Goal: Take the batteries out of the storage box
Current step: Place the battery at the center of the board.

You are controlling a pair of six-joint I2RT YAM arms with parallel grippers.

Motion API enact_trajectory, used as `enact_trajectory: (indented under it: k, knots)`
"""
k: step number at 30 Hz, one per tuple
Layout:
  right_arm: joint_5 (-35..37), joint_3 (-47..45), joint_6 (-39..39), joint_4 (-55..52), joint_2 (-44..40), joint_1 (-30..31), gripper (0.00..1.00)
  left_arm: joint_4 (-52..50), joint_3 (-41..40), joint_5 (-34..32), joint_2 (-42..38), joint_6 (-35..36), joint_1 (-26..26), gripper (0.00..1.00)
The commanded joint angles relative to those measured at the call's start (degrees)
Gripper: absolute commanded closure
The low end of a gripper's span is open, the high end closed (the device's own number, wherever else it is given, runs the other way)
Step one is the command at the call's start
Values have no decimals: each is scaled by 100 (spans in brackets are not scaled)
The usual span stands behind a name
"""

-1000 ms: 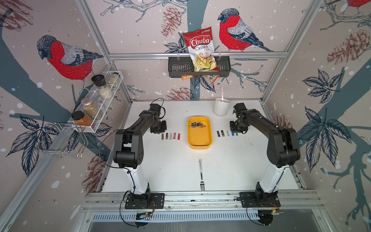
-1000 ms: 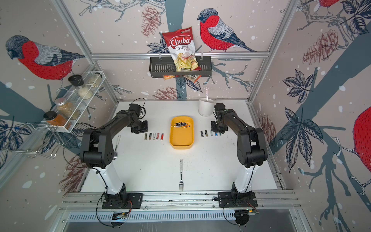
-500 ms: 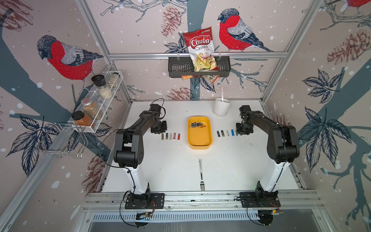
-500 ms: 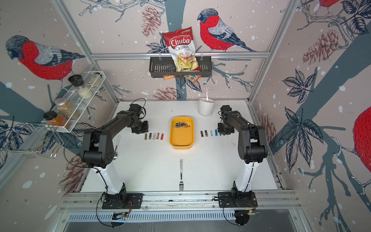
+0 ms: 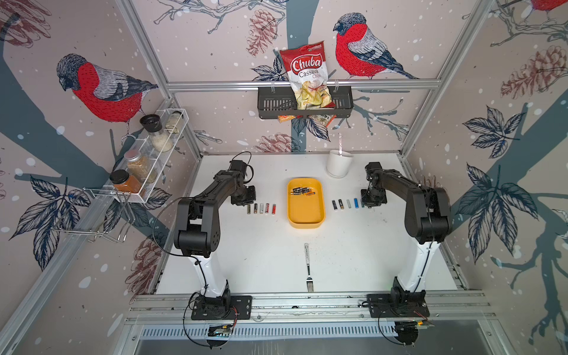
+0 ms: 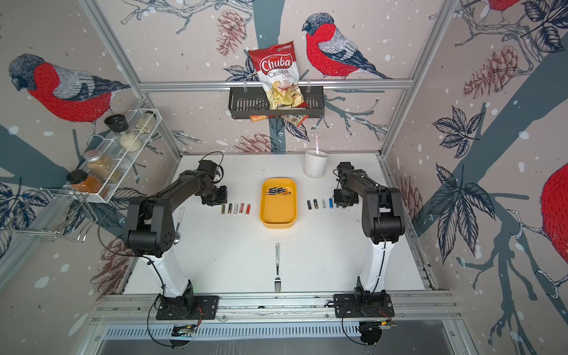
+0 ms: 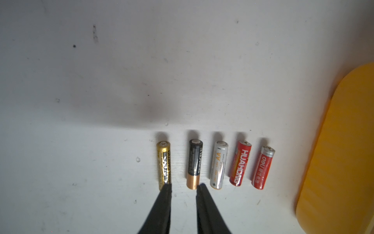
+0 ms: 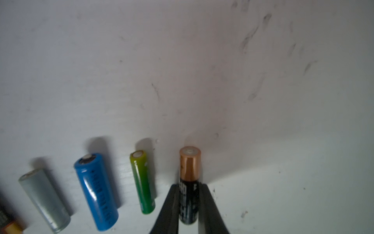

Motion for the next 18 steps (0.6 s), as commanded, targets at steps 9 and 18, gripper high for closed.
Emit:
enact_trajectory:
  k: [9,18]
  knots:
    - [22,35,-44,-63,32,-17,79,36,-65,4,-55,73,2,73]
    - [46,25,-44,-76,85,9,75,37,-92,-18,-48,82,7,73]
